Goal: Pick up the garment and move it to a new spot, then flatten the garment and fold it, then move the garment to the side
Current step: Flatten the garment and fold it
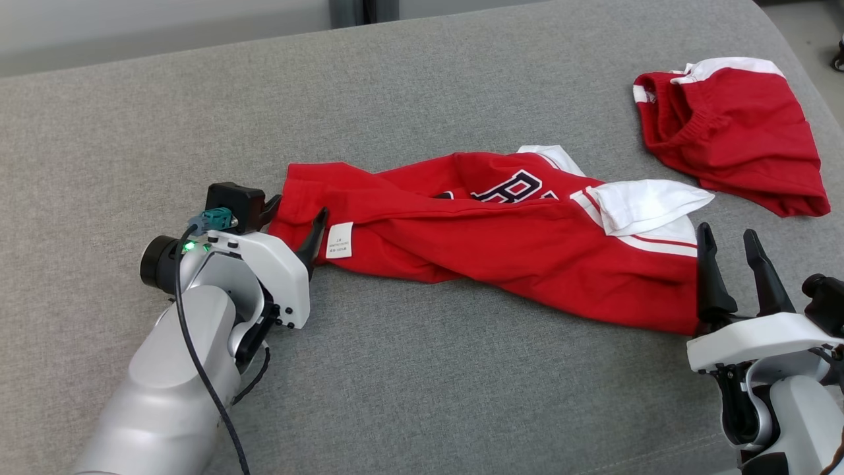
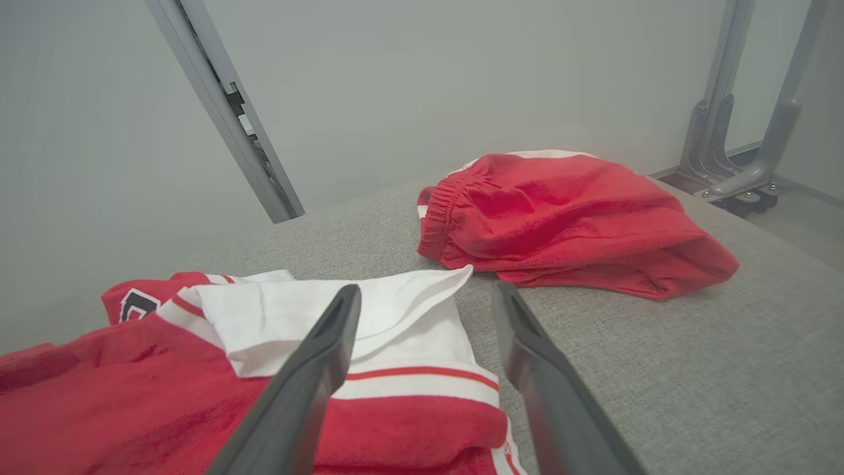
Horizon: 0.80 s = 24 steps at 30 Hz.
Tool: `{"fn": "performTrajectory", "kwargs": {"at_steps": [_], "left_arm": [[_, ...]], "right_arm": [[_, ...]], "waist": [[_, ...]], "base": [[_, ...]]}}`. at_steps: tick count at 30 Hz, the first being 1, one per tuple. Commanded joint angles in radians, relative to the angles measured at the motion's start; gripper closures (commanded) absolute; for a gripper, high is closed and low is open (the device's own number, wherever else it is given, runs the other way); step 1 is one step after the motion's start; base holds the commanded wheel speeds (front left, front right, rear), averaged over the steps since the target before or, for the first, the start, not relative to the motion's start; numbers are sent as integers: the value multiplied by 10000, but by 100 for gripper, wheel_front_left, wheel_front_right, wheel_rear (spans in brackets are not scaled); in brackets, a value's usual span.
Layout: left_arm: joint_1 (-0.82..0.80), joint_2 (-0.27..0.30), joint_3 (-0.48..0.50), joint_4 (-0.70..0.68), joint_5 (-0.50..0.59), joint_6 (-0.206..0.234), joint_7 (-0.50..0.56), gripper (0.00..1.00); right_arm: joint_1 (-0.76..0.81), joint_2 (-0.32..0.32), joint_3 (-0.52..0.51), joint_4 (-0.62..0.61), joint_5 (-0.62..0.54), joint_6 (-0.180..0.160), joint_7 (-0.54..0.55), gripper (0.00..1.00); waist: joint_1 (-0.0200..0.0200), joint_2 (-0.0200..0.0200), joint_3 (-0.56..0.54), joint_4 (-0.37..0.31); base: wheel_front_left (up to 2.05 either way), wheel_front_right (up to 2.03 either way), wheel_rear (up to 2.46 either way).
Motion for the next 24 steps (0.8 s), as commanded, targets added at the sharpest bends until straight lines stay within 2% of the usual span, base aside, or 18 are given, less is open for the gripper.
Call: {"fn": "performTrajectory", "kwargs": {"at_steps": [1,2,5,8,12,24], "left_arm": [[51,129,-125,-77,-141,-6,18,0],[56,166,-189,-101,-202,-6,23,0],[85,215,-410,-177,-391,-6,83,64],[70,311,-658,-248,-658,-6,161,100],[42,380,-782,-260,-840,-7,72,100],[-97,399,-437,-211,-997,279,-1447,100]], "right_arm": [[-10,-24,7,35,-45,5,-46,0],[-9,-18,9,42,-46,6,-46,0],[-20,-12,15,56,-38,5,-46,0],[-69,-33,25,66,-19,5,-47,0],[-88,-53,13,84,-32,5,-47,0],[49,-137,-40,59,-124,5,-47,0]], "waist": [[1,0,-22,5],[1,0,-28,9],[1,0,-34,21],[1,0,-27,36],[1,0,-60,51],[1,0,-391,255]], "base": [[0,0,0],[0,0,0],[0,0,0],[0,0,0],[0,0,0],[0,0,0]]}}
